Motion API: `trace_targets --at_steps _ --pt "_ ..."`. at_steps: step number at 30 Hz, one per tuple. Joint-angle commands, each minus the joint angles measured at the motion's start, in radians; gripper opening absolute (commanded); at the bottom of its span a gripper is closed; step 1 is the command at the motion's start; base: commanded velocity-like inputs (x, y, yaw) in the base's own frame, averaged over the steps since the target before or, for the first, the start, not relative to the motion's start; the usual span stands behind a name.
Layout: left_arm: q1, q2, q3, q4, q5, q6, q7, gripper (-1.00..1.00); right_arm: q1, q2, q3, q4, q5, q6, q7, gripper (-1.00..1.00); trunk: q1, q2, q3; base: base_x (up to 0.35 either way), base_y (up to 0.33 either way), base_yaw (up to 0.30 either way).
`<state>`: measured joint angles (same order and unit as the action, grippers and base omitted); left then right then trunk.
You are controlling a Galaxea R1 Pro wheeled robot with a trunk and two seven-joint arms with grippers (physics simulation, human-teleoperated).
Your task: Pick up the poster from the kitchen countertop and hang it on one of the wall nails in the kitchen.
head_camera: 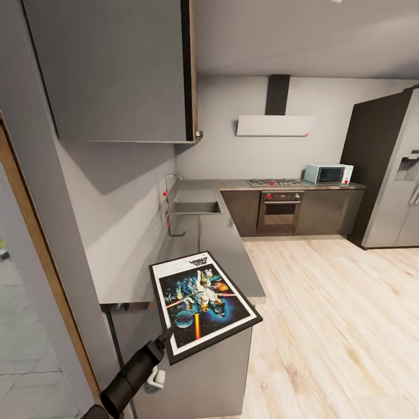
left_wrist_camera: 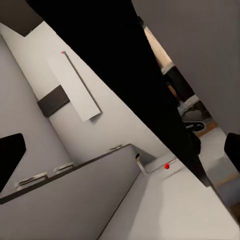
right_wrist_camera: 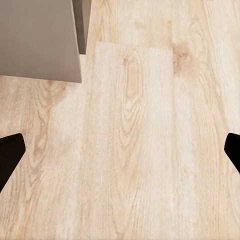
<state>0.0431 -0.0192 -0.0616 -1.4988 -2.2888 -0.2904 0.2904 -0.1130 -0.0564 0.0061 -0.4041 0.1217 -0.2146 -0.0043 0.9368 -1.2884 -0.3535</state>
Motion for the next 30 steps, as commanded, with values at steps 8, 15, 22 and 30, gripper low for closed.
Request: trace_targets --at_steps 8,15,22,30 --pt "0.0 -0.001 -0.023 -0.001 -0.011 -0.003 0.006 1.0 0.0 0.0 0.001 0.0 0.007 -0.003 -0.001 1.0 0.0 -0.001 -0.001 0.0 0.0 -0.057" --pt "0.0 -0.001 -0.024 -0.001 -0.011 -0.003 0.006 1.0 0.0 0.0 0.001 0.0 0.007 -0.003 0.0 1.0 0.0 -0.001 -0.001 0.0 0.0 -0.102" --pt "0.0 -0.001 -0.024 -0.001 -0.011 -0.003 0.006 1.0 0.0 0.0 0.001 0.0 0.007 -0.002 -0.001 1.0 0.0 -0.001 -0.001 0.0 0.0 -0.016" --pt "0.0 -0.001 -0.024 -0.001 -0.011 0.039 0.006 1.0 0.0 0.0 0.001 0.001 0.007 -0.002 -0.001 1.0 0.0 -0.001 -0.001 0.0 0.0 -0.002"
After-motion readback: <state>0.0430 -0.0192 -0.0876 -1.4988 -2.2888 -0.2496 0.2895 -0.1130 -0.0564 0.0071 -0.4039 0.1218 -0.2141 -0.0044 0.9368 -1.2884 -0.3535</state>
